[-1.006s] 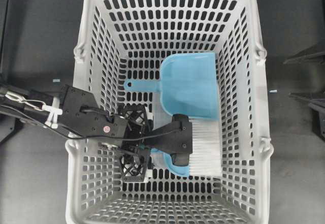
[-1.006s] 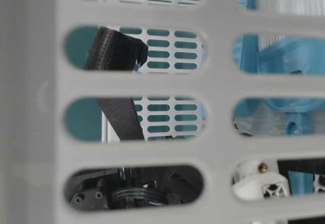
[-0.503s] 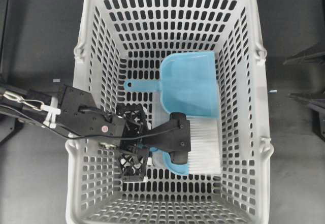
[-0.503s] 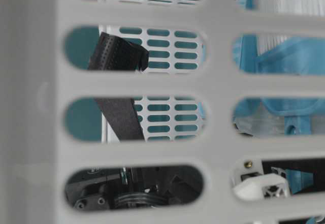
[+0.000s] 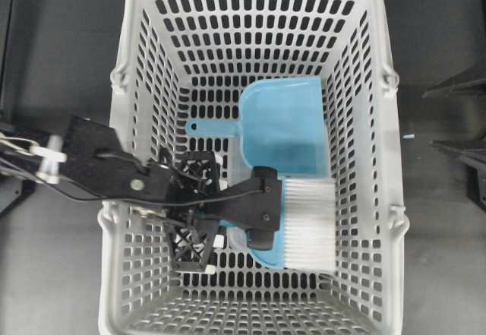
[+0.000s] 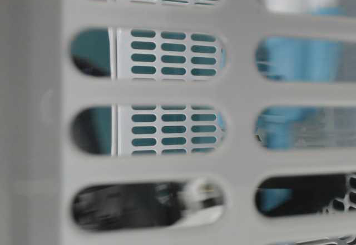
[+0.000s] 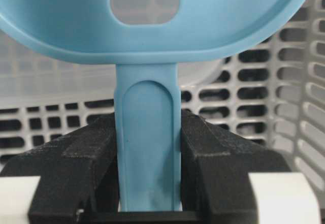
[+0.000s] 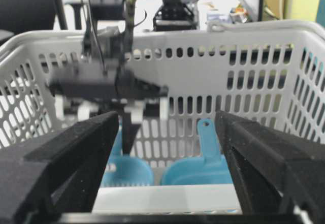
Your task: Pick up the hand brush from the shopping basket with the left arm.
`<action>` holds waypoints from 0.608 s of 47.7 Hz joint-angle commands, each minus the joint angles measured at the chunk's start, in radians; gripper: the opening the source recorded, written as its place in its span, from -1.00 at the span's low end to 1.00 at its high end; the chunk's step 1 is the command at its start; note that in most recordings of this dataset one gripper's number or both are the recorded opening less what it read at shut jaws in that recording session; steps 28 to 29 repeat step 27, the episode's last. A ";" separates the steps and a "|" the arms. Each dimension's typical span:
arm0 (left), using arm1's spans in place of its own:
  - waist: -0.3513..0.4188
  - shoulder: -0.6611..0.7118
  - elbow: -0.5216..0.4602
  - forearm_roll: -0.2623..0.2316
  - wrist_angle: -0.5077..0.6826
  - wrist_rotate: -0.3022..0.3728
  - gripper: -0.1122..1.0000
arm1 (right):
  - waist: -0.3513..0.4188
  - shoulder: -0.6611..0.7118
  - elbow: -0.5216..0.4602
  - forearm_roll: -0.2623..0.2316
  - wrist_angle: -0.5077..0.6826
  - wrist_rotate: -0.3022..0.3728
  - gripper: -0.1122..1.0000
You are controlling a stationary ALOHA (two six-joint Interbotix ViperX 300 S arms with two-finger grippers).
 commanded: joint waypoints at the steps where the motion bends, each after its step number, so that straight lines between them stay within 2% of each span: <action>1: -0.002 -0.067 -0.021 0.003 -0.008 0.005 -0.34 | -0.002 0.006 -0.009 0.005 -0.005 0.002 0.53; 10: 0.000 -0.129 -0.071 0.002 0.043 0.008 -0.34 | -0.002 0.006 -0.008 0.005 0.000 0.015 0.53; 23: 0.018 -0.141 -0.314 0.003 0.408 0.011 -0.34 | -0.003 -0.008 -0.012 0.005 0.002 0.015 0.53; 27: 0.031 -0.140 -0.382 0.003 0.494 0.009 -0.34 | -0.003 -0.011 -0.012 0.006 0.002 0.015 0.53; 29: 0.031 -0.140 -0.382 0.003 0.494 0.009 -0.34 | -0.003 -0.011 -0.012 0.006 0.002 0.015 0.53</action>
